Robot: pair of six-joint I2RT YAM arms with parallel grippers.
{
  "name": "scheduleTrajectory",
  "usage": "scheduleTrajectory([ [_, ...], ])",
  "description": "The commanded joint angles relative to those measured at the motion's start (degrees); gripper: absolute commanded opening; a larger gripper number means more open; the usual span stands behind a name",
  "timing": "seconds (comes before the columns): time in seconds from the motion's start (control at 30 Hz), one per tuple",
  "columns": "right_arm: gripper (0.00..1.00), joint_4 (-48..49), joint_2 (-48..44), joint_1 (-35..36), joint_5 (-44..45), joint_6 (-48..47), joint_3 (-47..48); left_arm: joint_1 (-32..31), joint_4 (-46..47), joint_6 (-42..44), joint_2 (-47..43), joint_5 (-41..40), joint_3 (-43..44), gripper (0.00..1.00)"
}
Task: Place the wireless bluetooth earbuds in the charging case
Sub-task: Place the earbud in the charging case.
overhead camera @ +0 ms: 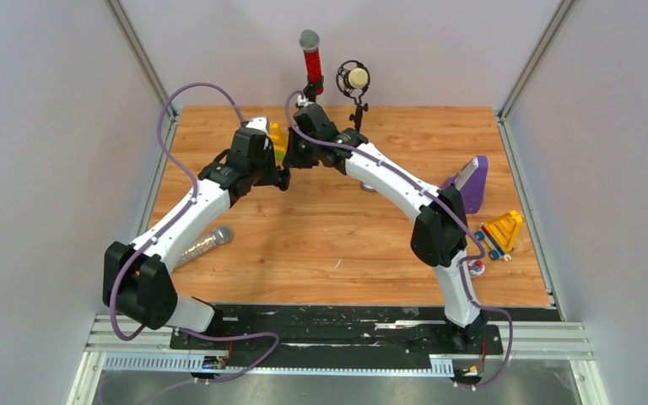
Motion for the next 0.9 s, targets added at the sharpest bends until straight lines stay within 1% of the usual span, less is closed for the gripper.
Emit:
scheduleTrajectory([
  [0.0,0.00,0.0,0.1,0.5,0.6,1.2,2.4,-0.2,1.7,-0.9,-2.0,-0.6,0.0,0.26],
  [0.67,0.00,-0.8,-0.1,1.5,1.3,1.9,1.8,-0.2,1.2,-0.7,-2.2,-0.9,0.4,0.25],
  [0.7,0.00,-0.8,-0.1,1.6,3.0,1.9,1.8,-0.2,1.2,-0.7,-2.2,-0.9,0.4,0.25],
  [0.87,0.00,-0.9,0.3,1.7,4.0,1.6,1.8,-0.2,1.2,-0.6,-2.3,-0.8,0.5,0.25],
])
